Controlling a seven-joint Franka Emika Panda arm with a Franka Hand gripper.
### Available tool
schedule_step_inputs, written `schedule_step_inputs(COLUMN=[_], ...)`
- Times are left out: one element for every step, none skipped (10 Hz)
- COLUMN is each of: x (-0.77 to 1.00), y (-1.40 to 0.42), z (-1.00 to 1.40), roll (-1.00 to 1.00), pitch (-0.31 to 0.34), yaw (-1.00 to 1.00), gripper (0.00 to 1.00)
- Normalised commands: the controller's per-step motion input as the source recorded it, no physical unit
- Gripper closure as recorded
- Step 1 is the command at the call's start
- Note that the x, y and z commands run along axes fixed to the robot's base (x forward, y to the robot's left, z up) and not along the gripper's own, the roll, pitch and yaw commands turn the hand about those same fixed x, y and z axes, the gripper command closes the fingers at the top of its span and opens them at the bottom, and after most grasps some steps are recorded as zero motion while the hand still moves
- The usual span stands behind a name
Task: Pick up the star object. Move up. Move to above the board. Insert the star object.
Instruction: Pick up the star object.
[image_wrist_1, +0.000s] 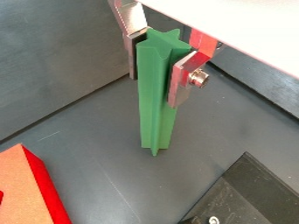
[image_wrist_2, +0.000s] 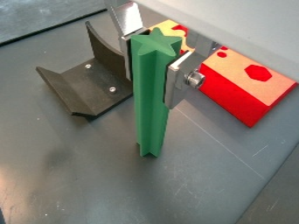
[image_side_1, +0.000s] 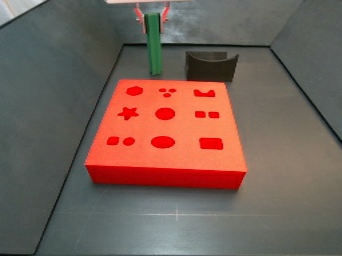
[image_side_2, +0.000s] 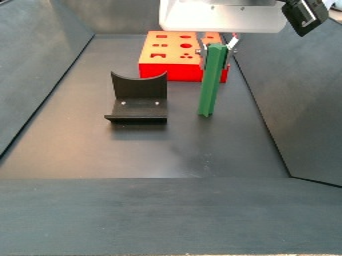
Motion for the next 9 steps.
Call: schedule_step_inputs(x=[0.00, 0.00, 0.00, 0.00, 0.00, 0.00, 0.00, 0.00, 0.00], y=[0.00, 0.00, 0.00, 0.00, 0.00, 0.00, 0.00, 0.00, 0.00], z=[0.00, 0.00, 0.00, 0.00, 0.00, 0.00, 0.00, 0.00, 0.00], roll=[0.00, 0.00, 0.00, 0.00, 0.00, 0.00, 0.00, 0.00, 0.00], pitch=[0.000, 0.000, 0.000, 0.000, 0.000, 0.000, 0.000, 0.000, 0.000], yaw=[0.00, 0.00, 0.00, 0.00, 0.00, 0.00, 0.00, 0.00, 0.00], gripper=[1.00, 1.00, 1.00, 1.00, 1.00, 1.00, 1.00, 1.00, 1.00])
